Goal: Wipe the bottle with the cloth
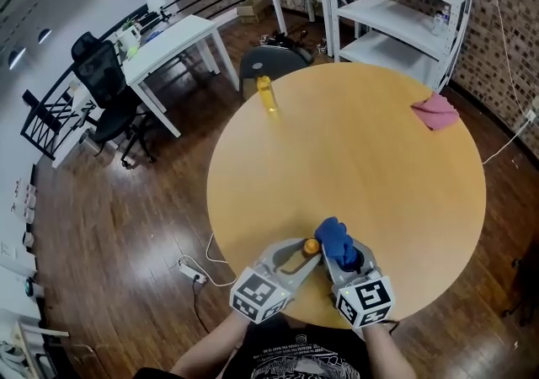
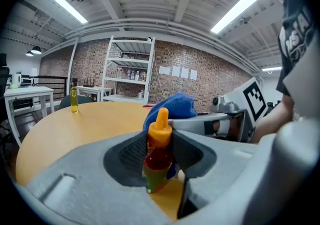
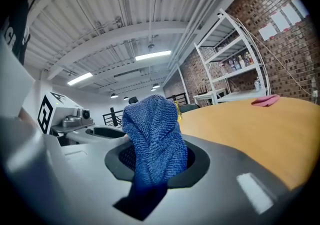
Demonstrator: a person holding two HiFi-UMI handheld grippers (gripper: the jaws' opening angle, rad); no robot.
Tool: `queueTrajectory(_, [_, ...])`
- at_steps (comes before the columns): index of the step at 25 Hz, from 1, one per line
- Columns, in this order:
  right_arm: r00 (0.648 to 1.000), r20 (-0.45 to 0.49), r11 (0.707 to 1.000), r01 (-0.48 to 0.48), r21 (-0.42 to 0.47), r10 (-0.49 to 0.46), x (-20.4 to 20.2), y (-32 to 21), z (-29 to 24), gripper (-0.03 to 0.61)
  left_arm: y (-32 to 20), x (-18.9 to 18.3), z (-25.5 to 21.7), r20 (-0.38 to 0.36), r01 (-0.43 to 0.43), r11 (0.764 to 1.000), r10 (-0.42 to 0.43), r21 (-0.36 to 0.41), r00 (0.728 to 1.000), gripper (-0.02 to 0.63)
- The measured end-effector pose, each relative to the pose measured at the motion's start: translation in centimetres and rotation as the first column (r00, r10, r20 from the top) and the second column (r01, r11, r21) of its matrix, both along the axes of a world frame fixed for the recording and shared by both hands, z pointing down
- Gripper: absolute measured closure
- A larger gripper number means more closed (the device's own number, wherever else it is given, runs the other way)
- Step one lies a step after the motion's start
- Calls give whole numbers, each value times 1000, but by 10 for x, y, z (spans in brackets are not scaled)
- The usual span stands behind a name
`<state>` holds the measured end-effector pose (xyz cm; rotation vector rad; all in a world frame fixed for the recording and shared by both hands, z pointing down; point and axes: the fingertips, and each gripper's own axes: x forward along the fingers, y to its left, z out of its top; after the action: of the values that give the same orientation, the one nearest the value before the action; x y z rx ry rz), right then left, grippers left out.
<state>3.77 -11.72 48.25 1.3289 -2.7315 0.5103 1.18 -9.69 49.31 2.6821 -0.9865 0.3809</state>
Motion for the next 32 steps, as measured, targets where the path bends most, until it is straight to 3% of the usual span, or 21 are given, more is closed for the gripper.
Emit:
queueTrajectory(18, [997,-50,986,-63,-155,56,13,11,68,482,-1,2,3,-17,4,1000,-4,-8,1000,462])
queueTrajectory(32, [985,-164,979,-82,-188,51,12,21,88,480,0,2,2,-30,13,1000,-13,-15,999,463])
